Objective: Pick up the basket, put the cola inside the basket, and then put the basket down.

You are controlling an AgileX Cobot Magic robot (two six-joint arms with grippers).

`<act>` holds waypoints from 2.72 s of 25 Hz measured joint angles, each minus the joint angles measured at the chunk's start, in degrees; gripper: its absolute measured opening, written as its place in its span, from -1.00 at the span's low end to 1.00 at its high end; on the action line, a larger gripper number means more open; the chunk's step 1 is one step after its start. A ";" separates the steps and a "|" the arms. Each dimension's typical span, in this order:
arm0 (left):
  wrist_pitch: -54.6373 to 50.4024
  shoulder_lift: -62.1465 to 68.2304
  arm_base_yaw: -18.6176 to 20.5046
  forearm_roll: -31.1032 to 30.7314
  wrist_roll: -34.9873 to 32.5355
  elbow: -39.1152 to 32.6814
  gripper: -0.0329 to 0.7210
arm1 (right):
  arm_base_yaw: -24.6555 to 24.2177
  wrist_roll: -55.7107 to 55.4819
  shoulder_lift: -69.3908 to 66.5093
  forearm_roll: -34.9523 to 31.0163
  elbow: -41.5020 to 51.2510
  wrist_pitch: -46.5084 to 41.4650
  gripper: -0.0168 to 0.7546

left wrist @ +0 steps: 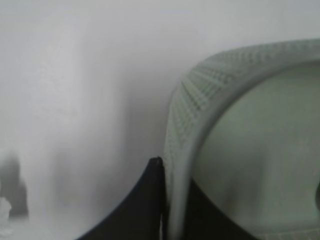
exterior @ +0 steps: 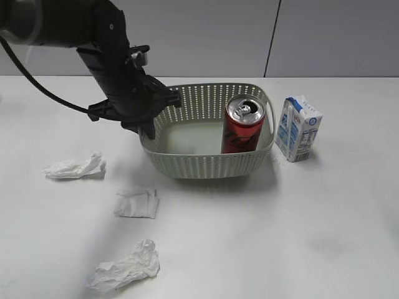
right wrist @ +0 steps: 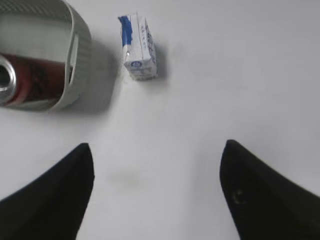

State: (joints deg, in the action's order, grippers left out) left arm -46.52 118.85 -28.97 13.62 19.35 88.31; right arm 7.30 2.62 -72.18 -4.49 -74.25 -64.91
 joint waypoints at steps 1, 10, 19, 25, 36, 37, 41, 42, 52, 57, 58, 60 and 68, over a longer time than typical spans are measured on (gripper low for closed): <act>0.00 0.54 0.24 0.00 0.00 0.18 -0.91 | 0.00 0.17 2.87 0.00 2.67 1.01 0.58; 0.69 2.52 1.94 1.07 0.06 0.35 -0.18 | 0.00 0.78 27.93 0.05 29.16 10.37 0.58; -9.08 2.46 5.49 1.77 -5.41 6.83 0.90 | 0.00 0.88 49.52 0.42 47.25 15.24 0.58; -17.22 0.49 11.35 1.63 -8.99 12.61 0.93 | 0.00 0.83 58.35 0.57 48.52 15.12 0.58; -23.07 -8.49 25.07 -6.71 -15.92 13.99 0.82 | 0.00 0.12 67.09 1.17 50.27 11.13 0.58; -23.07 -9.83 25.43 -7.14 -16.50 13.99 0.81 | 0.00 0.12 67.37 1.16 50.27 11.09 0.58; -23.12 -16.07 25.40 -7.02 -19.35 13.40 0.78 | 0.00 0.05 67.81 1.23 50.27 11.09 0.58; -23.09 -17.73 25.25 -6.86 -19.98 12.65 0.78 | 0.00 0.05 67.81 1.23 50.27 11.09 0.58; -23.21 -37.46 25.20 -12.54 -22.82 -7.37 0.71 | 0.00 -1.25 67.81 2.09 50.27 11.09 0.58; -22.21 -48.07 25.20 -13.05 -22.87 -23.69 0.70 | 0.00 -1.38 67.81 2.21 50.27 11.07 0.58; -21.92 -50.46 25.20 -13.05 -22.94 -26.45 0.70 | 0.00 -1.38 67.81 2.21 50.27 11.07 0.58; -21.24 -54.92 25.20 -13.07 -22.94 -32.79 0.69 | 0.00 -1.38 67.81 2.27 50.27 11.07 0.58; -16.78 -75.56 25.20 -13.07 -22.94 -50.08 0.66 | 0.00 -1.40 67.81 2.27 50.27 11.07 0.58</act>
State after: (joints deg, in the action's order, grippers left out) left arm -63.31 43.29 -3.77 0.56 -3.59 38.22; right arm 7.30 1.23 -4.37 -2.22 -23.97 -53.84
